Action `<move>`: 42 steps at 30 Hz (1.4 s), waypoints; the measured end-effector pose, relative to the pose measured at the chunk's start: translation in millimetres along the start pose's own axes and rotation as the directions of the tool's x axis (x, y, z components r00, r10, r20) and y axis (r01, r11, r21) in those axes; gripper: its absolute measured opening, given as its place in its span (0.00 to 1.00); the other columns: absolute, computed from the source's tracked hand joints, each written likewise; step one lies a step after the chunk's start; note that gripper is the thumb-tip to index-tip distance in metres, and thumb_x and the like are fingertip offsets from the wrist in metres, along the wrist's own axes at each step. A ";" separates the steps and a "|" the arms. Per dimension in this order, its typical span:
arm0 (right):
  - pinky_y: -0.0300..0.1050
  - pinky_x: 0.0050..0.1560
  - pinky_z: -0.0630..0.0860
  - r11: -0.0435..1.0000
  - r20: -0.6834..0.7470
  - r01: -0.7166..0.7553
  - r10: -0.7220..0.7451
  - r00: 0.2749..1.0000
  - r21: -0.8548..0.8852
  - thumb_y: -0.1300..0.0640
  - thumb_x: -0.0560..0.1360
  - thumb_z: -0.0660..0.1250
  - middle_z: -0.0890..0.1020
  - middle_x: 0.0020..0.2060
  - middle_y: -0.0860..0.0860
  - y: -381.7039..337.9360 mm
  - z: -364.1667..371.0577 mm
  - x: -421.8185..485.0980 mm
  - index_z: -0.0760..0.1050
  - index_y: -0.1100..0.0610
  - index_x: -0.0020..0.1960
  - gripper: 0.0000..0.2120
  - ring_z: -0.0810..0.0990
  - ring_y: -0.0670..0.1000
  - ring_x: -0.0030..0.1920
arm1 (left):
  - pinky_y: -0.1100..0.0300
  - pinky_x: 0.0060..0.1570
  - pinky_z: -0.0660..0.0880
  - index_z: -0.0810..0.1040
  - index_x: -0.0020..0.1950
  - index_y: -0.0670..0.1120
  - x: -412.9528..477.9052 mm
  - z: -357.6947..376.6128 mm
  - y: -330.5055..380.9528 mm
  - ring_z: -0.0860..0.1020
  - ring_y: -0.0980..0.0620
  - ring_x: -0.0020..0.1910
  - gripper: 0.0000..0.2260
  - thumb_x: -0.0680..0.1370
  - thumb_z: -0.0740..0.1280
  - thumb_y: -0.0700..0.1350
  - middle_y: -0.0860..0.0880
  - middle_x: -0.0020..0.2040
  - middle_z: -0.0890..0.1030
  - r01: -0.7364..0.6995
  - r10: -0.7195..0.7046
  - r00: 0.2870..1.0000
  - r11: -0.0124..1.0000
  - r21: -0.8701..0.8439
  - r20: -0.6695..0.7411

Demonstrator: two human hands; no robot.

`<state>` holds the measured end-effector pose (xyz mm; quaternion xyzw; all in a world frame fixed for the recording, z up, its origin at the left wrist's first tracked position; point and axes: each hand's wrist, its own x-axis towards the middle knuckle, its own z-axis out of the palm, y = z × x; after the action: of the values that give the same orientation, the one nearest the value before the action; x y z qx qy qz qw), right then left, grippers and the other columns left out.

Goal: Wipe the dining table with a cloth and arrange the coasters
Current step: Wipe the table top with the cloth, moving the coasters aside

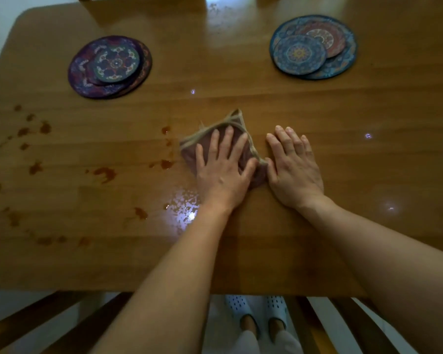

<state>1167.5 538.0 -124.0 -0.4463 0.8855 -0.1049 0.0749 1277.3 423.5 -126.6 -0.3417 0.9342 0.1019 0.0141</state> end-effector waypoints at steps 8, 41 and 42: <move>0.52 0.78 0.43 1.000 0.028 -0.012 0.012 1.000 -0.013 0.46 0.81 0.50 0.54 0.79 0.53 -1.7 -2.0 -2.5 0.53 0.52 0.78 0.27 0.47 0.52 0.79 | 0.40 0.75 0.44 0.50 0.78 0.63 -115.4 5.4 -31.0 0.43 0.53 0.79 0.29 0.78 0.48 0.67 0.57 0.80 0.48 -0.067 0.066 0.996 0.998 0.016 0.060; 0.55 0.78 0.44 0.996 0.041 0.087 -0.086 0.995 -0.026 0.45 0.79 0.50 0.58 0.77 0.54 -42.8 12.1 16.8 0.58 0.53 0.76 0.27 0.50 0.54 0.78 | 0.48 0.76 0.42 0.50 0.80 0.53 103.8 -30.9 -110.4 0.43 0.53 0.79 0.26 0.83 0.48 0.57 0.53 0.81 0.46 0.290 -0.291 0.957 0.956 -0.052 -0.009; 0.55 0.78 0.44 0.997 0.041 0.080 -0.079 0.996 -0.024 0.45 0.79 0.50 0.58 0.77 0.54 -41.5 11.8 18.0 0.58 0.53 0.76 0.27 0.50 0.54 0.78 | 0.48 0.76 0.42 0.50 0.80 0.54 104.3 -28.2 -95.1 0.44 0.53 0.79 0.26 0.82 0.48 0.58 0.53 0.81 0.46 0.205 -0.206 0.979 0.978 -0.040 -0.003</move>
<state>1191.8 498.0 -125.7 -0.4840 0.8667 -0.0874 0.0825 1259.7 280.7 -126.1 -0.4370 0.8917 0.1173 0.0143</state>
